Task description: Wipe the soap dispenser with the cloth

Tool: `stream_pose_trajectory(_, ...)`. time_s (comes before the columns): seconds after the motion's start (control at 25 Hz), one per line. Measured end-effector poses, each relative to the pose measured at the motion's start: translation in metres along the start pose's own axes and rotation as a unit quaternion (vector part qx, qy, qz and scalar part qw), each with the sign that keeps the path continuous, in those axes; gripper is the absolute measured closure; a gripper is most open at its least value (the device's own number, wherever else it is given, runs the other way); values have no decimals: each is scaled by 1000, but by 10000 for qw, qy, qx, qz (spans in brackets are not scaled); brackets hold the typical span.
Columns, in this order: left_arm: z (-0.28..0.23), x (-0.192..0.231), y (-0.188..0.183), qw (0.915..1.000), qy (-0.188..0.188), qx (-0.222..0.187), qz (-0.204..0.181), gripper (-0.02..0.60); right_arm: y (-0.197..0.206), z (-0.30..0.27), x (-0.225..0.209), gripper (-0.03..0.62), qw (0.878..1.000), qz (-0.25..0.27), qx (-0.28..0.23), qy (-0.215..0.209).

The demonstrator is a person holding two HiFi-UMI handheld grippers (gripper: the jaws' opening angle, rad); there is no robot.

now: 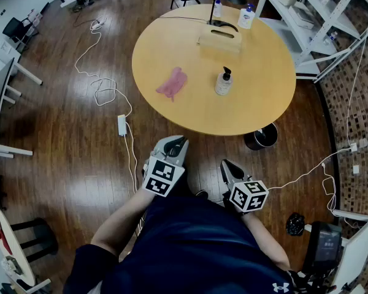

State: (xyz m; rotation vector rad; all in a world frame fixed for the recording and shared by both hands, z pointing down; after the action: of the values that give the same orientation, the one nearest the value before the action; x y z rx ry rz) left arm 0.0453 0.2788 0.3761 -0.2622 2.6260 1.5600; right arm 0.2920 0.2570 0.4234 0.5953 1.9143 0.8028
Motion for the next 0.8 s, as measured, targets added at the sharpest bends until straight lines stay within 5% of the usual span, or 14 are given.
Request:
stream_pose_trajectory(0.2,-80,90,-3,9927,-853,462,718,445,-31,-26,-37,585,9995,5,-25,324)
stream_pose_trajectory(0.4,-183,161,11,9857,-1334,961,358,428,-83,-55,-65,585,9965,61,-85,826)
stream_pose_trajectory(0.64,-280,172,30,9836,-575,1507,-803,328,-142,-104,-81,559,9892,137,-81,1457)
stream_pose_trajectory(0.72,-293,167,34,9829,-129,1618,-870,328,-153,-118,-94,387,9841,249,-6,1757)
stream_pose_trajectory(0.8,-299,161,41,9793,210,1793,-912,332,-157,-132,-112,309,9795,487,202,1943)
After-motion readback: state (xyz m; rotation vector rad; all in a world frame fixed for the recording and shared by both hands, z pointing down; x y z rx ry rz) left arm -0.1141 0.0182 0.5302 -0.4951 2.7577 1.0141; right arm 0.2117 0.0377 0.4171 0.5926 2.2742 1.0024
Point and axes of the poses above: the fingertips, and each gripper's own axes: z backward along the fingers, x to its left, y out of its underside, the point moved 10 cm from there along z, backward along the fingers, and after that the axes turned 15 degrees about -y, right-handed, at the moved point
